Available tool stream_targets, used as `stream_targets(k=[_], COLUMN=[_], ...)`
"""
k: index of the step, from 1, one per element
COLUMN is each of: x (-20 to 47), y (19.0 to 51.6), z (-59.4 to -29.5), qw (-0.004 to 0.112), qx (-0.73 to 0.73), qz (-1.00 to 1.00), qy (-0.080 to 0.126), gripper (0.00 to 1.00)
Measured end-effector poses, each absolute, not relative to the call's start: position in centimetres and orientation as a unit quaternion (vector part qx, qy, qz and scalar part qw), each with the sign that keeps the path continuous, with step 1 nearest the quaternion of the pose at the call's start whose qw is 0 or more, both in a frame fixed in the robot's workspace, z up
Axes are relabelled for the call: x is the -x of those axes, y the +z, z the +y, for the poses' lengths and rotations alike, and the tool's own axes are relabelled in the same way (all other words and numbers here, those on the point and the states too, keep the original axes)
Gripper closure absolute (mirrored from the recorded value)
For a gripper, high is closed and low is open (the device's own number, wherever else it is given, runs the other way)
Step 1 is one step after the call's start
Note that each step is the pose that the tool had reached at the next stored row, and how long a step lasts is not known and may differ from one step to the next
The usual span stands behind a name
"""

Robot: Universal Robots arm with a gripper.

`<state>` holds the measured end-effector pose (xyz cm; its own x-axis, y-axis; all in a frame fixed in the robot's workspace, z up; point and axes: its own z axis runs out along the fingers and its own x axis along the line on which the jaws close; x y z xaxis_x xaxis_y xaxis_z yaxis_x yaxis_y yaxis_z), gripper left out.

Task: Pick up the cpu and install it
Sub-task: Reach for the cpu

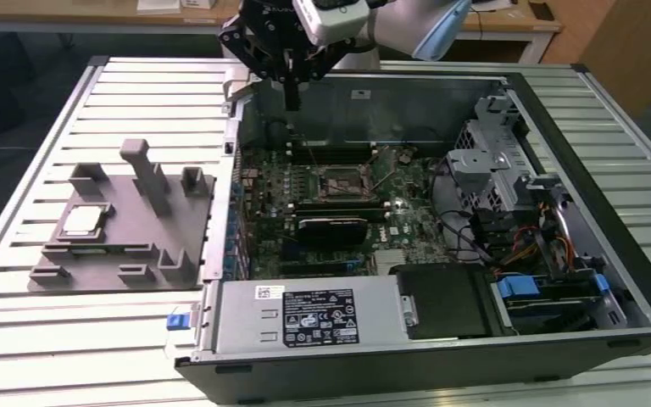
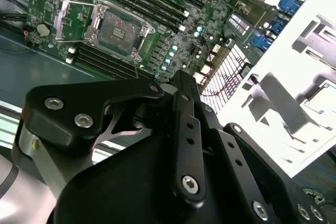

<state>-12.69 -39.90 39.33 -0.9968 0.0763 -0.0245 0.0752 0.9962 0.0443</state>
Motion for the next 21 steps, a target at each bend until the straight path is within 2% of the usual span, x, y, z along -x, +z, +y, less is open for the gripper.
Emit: stream_targets(k=[21], x=[17.6], y=[39.3], z=[-39.9], qw=[0.013], qx=[-0.039], qz=[0.999], qy=[0.022], gripper=[0.89])
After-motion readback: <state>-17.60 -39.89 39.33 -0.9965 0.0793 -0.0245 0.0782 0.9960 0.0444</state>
